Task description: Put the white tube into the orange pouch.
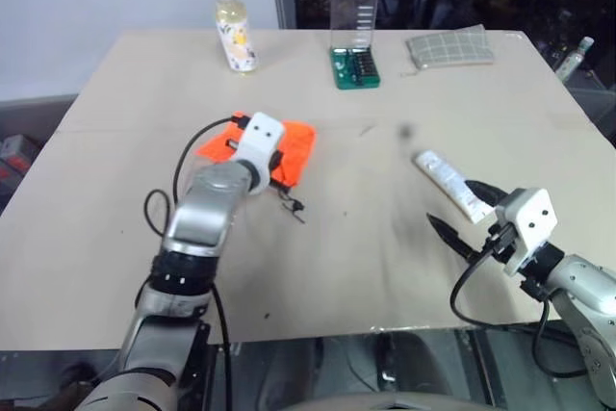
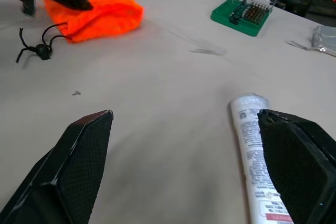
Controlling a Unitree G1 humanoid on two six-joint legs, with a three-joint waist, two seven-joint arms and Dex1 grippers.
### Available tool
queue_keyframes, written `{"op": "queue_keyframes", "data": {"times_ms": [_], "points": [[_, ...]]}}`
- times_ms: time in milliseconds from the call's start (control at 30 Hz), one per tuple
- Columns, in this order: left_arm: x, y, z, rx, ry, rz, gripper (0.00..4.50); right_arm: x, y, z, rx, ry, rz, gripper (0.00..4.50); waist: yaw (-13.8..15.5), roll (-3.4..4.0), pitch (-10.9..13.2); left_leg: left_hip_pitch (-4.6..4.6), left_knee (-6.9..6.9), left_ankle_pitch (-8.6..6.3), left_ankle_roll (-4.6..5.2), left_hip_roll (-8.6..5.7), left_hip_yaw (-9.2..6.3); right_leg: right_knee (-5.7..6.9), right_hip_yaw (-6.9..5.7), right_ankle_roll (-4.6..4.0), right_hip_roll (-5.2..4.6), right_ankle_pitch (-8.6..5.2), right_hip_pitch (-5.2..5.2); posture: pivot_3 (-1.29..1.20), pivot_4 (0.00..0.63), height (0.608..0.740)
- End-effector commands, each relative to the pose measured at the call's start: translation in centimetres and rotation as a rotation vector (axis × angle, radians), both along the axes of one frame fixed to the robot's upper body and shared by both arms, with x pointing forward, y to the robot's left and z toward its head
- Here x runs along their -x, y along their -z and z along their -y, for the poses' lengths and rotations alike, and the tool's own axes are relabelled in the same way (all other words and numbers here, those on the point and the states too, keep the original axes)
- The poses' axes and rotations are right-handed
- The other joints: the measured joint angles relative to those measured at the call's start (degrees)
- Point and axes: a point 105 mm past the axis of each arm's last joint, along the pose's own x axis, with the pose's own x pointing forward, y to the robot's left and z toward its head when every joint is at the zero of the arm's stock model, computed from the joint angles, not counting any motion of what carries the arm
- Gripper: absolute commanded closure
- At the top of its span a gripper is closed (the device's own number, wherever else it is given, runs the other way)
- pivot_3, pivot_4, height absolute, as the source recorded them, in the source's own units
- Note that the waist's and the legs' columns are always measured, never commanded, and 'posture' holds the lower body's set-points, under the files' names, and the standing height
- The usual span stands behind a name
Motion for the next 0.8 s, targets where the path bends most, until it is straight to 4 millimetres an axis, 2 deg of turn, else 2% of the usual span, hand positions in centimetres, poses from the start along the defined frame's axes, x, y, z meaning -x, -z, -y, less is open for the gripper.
{"op": "queue_keyframes", "data": {"times_ms": [33, 133, 200, 300, 667, 700, 767, 800], "points": [[3.3, -3.5, -0.2, 0.163, 0.360, -0.030, 4.45, 0.1, -0.5, -1.2, -0.006, -0.046, 0.008, 0.00, -0.15, -0.02, 0.02, 0.00, 0.00, 0.00, 0.00, -0.01, 0.03, 0.00, 0.01, 0.00, 0.00, 0.00, 0.00, 0.00, 0.150, 0.740], [3.7, -4.0, -1.6, 0.150, 0.420, -0.068, 4.45, -0.7, 0.2, -1.6, 0.014, -0.038, -0.033, 0.00, -0.45, 0.01, 0.03, 0.06, -0.02, 0.00, 0.00, 0.00, 0.11, 0.02, 0.03, 0.00, 0.08, -0.01, -0.05, 0.00, 0.150, 0.740], [3.5, -3.9, -1.6, 0.119, 0.438, -0.076, 4.45, -2.2, 1.2, -0.3, 0.095, 0.076, -0.060, 0.00, -0.08, 0.01, 0.03, 0.09, -0.01, 0.00, 0.00, 0.01, 0.10, 0.03, 0.02, 0.18, 0.09, -0.12, -0.02, 0.00, 0.150, 0.740], [3.1, -4.2, -1.0, 0.102, 0.445, -0.056, 4.45, -3.7, 2.3, 1.1, 0.159, 0.167, -0.095, 0.00, 0.15, -0.04, 0.02, 0.06, 0.05, 0.00, 0.00, 0.02, 0.09, 0.01, 0.02, 0.17, 0.02, -0.11, -0.01, 0.00, 0.150, 0.740], [2.1, -4.4, 2.2, 0.089, 0.404, 0.001, 4.45, -8.5, 5.9, 4.2, 0.184, 0.390, -0.225, 0.00, -0.41, -0.04, 0.03, -0.11, -0.01, -0.01, 0.05, -0.10, 0.10, 0.01, 0.11, 0.17, 0.19, 0.10, -0.13, 0.00, 0.150, 0.740], [2.1, -4.3, 2.5, 0.092, 0.400, -0.001, 4.50, -8.6, 6.2, 4.3, 0.176, 0.388, -0.244, 0.59, -0.37, -0.04, 0.03, -0.09, 0.00, -0.01, 0.05, -0.10, 0.11, 0.01, 0.12, 0.18, 0.18, 0.11, -0.12, 0.00, 0.150, 0.740], [1.9, -4.2, 3.0, 0.090, 0.378, 0.011, 4.50, -8.8, 6.4, 4.5, 0.169, 0.383, -0.258, 1.34, -0.21, -0.07, 0.02, -0.06, 0.04, -0.01, 0.05, -0.10, 0.09, 0.02, 0.12, 0.19, 0.18, 0.11, -0.04, 0.00, 0.150, 0.740], [1.9, -4.3, 3.2, 0.102, 0.372, 0.009, 4.50, -8.8, 6.3, 4.5, 0.169, 0.383, -0.257, 1.91, -0.15, -0.07, 0.01, -0.02, 0.04, -0.01, 0.05, -0.10, 0.09, 0.02, 0.12, 0.18, 0.17, 0.10, 0.00, 0.00, 0.150, 0.740]]}}
